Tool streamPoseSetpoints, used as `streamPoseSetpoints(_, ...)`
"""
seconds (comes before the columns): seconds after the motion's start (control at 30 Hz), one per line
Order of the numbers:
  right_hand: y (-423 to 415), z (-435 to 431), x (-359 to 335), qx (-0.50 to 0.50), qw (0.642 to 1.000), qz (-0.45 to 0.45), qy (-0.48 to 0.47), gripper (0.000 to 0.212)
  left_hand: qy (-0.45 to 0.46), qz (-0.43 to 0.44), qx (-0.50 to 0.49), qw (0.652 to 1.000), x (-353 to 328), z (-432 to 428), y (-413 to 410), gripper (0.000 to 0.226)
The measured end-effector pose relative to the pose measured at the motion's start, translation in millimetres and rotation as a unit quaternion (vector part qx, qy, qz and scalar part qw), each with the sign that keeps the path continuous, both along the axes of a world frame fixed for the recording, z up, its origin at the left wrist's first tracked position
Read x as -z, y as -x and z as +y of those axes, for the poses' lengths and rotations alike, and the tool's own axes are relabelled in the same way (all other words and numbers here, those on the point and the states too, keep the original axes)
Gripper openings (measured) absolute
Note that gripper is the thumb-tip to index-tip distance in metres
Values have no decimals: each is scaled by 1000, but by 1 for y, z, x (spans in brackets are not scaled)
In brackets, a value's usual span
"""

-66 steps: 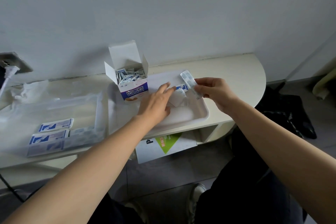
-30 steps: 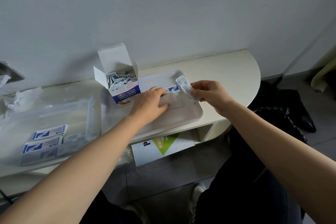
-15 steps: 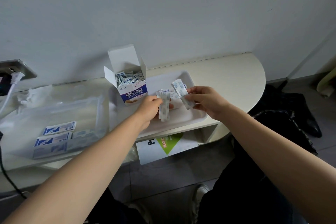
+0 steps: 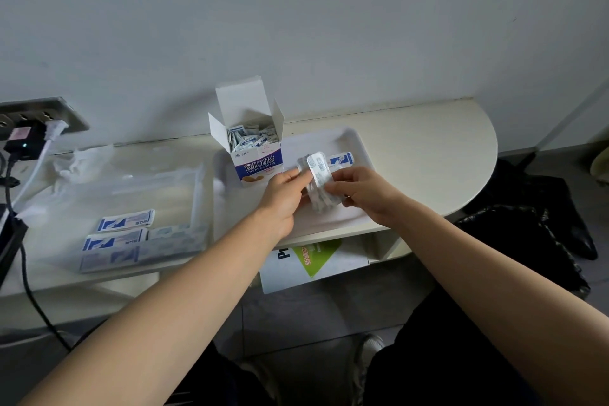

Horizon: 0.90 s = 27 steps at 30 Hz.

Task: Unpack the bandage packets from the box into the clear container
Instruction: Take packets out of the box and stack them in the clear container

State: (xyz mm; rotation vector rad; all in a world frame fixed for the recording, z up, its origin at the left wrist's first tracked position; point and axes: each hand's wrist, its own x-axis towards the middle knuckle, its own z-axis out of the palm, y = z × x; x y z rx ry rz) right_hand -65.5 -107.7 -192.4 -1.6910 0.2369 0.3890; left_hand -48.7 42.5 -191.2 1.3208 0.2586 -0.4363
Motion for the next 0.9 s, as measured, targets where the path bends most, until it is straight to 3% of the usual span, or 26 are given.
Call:
streamPoseSetpoints(0.17,-1,4,-4,-28,999,-25,17,11,-3,-7,-14,1000,-3,12,2,8)
streamPoseSetpoints(0.33,0,13,-3,-36,995,-49,78,9,11,13,48,999,-9,15,8,32)
streamPoseSetpoints(0.43,-2,18,-2,-42,987,-80,133,12,-16,-17,66,998,-12,19,10,35)
streamPoseSetpoints(0.5,-5,18,-3,-52,958,-158,234,15,-73,-59,47,994,-13,26,8,22)
streamPoseSetpoints(0.57,-6,19,-4,-69,901,-250,347,14,-165,-122,38,978,-9,37,5,15)
streamPoseSetpoints(0.67,-5,25,-1,-111,802,-380,447,11,-321,-209,63,921,4,51,2,21)
streamPoseSetpoints(0.7,-4,28,1,-125,784,-401,457,9,-367,-227,77,899,6,54,3,19)
streamPoseSetpoints(0.77,-1,34,6,-150,775,-406,460,7,-431,-243,94,864,10,58,6,15)
streamPoseSetpoints(0.9,2,31,14,-183,797,-347,459,19,-455,-250,101,849,17,64,8,14)
